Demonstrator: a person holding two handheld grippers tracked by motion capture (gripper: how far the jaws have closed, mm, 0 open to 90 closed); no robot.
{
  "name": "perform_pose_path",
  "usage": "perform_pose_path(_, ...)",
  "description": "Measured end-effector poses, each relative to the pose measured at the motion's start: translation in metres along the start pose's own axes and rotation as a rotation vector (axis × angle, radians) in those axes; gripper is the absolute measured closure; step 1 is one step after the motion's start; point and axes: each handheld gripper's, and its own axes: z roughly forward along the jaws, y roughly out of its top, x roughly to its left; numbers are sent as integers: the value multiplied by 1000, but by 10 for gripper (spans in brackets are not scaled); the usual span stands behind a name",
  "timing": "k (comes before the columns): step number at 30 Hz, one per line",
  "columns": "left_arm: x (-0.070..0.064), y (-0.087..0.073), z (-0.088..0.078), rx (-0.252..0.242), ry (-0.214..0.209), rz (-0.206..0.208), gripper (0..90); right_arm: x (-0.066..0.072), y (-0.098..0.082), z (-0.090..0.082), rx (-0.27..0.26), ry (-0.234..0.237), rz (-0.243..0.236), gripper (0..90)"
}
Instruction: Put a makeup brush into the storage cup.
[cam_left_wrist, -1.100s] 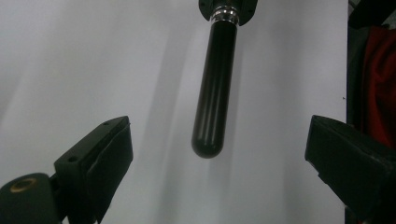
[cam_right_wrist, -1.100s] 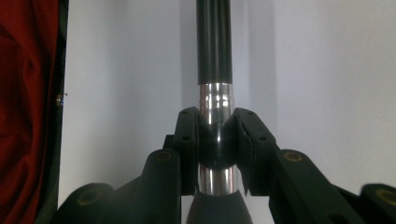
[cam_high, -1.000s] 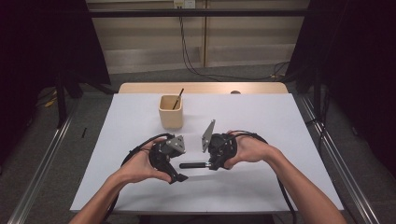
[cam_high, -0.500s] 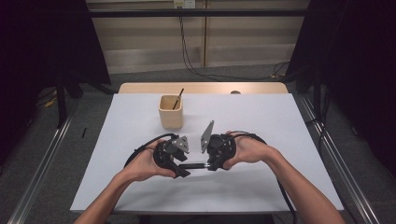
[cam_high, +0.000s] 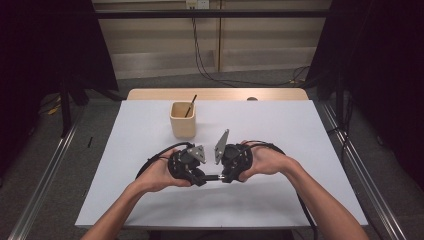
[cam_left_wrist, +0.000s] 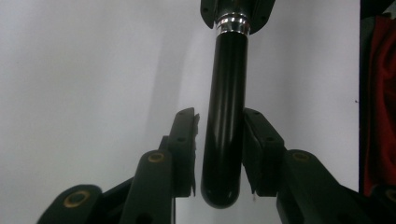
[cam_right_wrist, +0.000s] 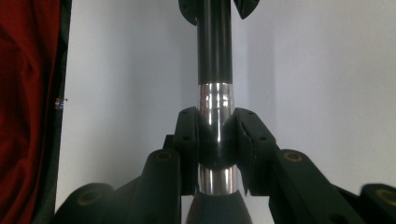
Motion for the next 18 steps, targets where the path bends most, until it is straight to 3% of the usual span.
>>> perform_pose_path(9, 0, 1, 2, 2, -15, 8, 736, 0, -2, 0, -1, -10, -12, 717)
perform_pose_path(18, -3, 1, 0, -9, -16, 53, 745, 0, -5, -2, -20, -4, -37, 709)
